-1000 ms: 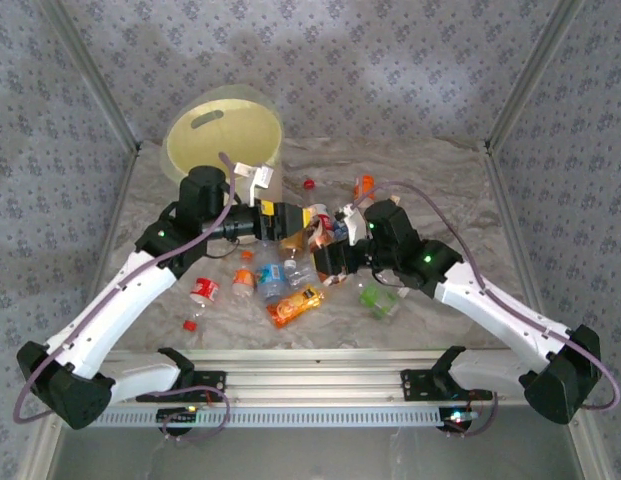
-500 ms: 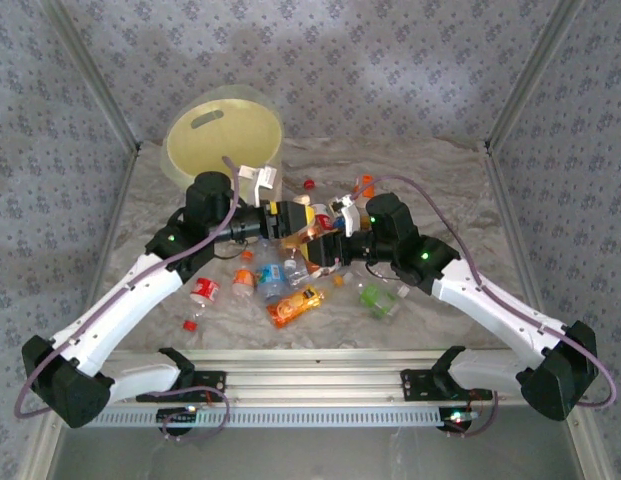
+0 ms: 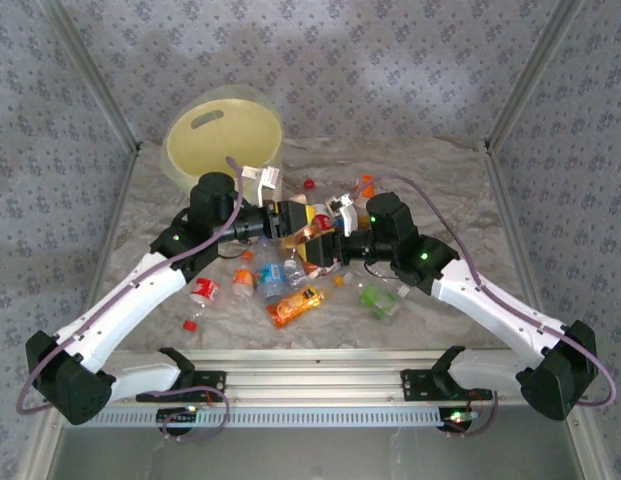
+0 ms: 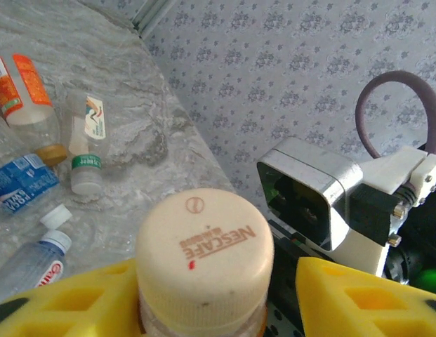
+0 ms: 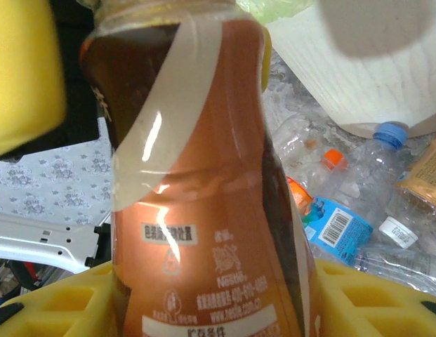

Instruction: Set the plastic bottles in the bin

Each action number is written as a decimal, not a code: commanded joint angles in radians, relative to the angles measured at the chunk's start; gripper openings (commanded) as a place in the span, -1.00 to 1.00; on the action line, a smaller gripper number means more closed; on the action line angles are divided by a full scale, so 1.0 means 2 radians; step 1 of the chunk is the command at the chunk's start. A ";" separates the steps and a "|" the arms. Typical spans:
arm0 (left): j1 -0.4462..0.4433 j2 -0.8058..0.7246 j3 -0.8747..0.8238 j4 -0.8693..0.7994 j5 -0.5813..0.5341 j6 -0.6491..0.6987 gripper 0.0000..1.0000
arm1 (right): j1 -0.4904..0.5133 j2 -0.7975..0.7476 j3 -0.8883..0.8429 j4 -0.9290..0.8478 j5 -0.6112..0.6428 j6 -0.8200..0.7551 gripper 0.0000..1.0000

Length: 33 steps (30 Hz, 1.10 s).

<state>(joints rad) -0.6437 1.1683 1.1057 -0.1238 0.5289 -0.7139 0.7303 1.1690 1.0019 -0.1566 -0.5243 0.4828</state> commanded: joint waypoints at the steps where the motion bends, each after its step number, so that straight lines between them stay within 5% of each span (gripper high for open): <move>1: -0.002 0.002 0.003 0.023 0.003 -0.003 -0.04 | -0.004 0.001 -0.005 0.011 -0.014 0.003 0.12; 10: -0.003 0.004 0.012 0.020 0.001 0.009 -0.36 | -0.008 -0.003 -0.006 0.012 -0.016 0.005 0.18; 14: -0.002 0.007 0.037 -0.017 -0.021 0.027 -0.41 | -0.015 -0.022 -0.014 0.013 -0.006 0.010 0.55; 22: 0.014 0.019 0.109 -0.093 -0.049 0.065 -0.42 | -0.035 -0.112 -0.028 -0.030 0.005 -0.007 1.00; 33: 0.059 0.052 0.247 -0.199 -0.087 0.152 -0.41 | -0.042 -0.222 -0.026 -0.046 0.121 -0.042 1.00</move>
<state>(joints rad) -0.5438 1.2613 1.5204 -0.4381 0.3950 -0.4961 0.6521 0.7586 0.9504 -0.2436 -0.3805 0.4400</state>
